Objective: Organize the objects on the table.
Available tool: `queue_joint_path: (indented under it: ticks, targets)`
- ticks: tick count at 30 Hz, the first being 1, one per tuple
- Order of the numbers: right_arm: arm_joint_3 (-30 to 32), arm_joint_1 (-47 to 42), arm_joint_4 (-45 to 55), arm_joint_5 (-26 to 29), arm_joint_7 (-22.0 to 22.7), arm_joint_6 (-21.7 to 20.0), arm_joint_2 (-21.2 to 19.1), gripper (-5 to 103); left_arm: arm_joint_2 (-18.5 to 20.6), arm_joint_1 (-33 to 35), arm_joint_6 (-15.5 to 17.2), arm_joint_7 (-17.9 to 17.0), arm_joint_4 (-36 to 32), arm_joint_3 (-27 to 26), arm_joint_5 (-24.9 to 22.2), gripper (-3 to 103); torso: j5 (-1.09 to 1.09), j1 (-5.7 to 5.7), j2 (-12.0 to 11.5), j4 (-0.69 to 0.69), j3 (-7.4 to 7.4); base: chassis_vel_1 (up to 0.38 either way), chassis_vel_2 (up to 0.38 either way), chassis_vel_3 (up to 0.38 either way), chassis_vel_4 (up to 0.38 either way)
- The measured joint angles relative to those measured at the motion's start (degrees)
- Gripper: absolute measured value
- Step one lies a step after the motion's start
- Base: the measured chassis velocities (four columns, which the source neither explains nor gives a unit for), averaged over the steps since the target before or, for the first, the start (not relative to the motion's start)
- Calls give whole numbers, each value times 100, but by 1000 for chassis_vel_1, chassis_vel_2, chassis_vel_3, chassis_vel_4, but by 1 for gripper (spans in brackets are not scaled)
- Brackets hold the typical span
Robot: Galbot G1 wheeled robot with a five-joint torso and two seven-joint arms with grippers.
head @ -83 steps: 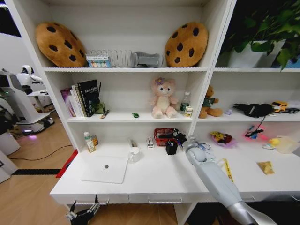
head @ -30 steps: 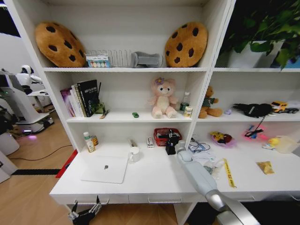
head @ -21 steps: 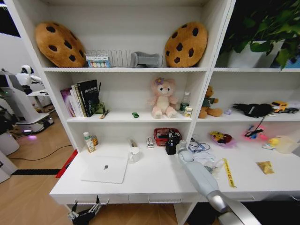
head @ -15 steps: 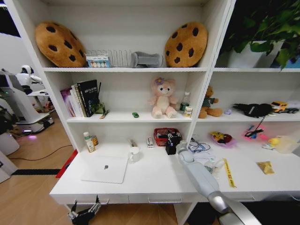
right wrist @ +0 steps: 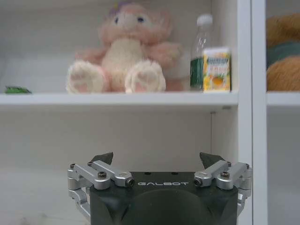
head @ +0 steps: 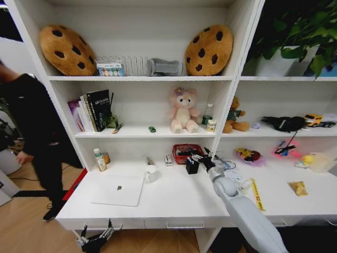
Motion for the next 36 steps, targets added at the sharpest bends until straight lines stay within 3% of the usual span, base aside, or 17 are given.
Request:
queue_joint_path:
  ticks: [6, 11, 13, 14, 17, 20, 25, 30, 36]
  targets:
    - [598, -1278, 1165, -55, 363, -152, -85, 100, 23, 1, -25, -3, -127, -22, -11, 99, 0, 0, 0, 1, 0, 0, 0, 0, 0]
    - [1207, -2486, 1918, -392, 413, -67, 200, 100, -2, 16, -60, -4, -247, -25, -14, 99, 1, 0, 0, 0, 0, 0, 0, 0, 0]
    - [1697, -3288, 2257, -521, 350, 108, 574, 100, -6, 44, -87, -3, -328, -48, -14, 99, 3, 0, 0, -2, 1, 0, 0, 0, 0]
    - [1697, -3288, 2257, -521, 350, 108, 574, 100, -6, 44, -87, -3, -328, -48, -14, 99, 3, 0, 0, -2, 1, 0, 0, 0, 0]
    - [2530, -4546, 2675, -587, 3, 556, 1217, 100, -2, 63, -102, 1, -461, -65, -9, 99, 1, -1, 0, -6, 0, 0, 0, 0, 0]
    - [2856, -5077, 2720, -696, -123, 915, 1577, 100, -4, 90, -124, 3, -564, -54, 19, 99, 1, -1, 1, -3, 0, 0, 0, 0, 0]
    - [2927, -5454, 2819, -811, -232, 1186, 1788, 100, -35, 149, -244, 61, -713, -71, 119, 99, 1, -1, 0, 0, 1, 0, 0, 0, 0]
    - [2583, -5530, 2957, -1215, -256, 1294, 1830, 100, -28, 214, -475, 285, -1045, -294, 221, 100, 1, -1, 0, 0, 1, 0, 0, 0, 0]
    - [2154, -5404, 2989, -1523, -215, 1249, 1855, 100, 138, 386, -334, 453, -1701, -870, -151, 100, 3, 0, -1, -1, 1, 0, 0, 0, 0]
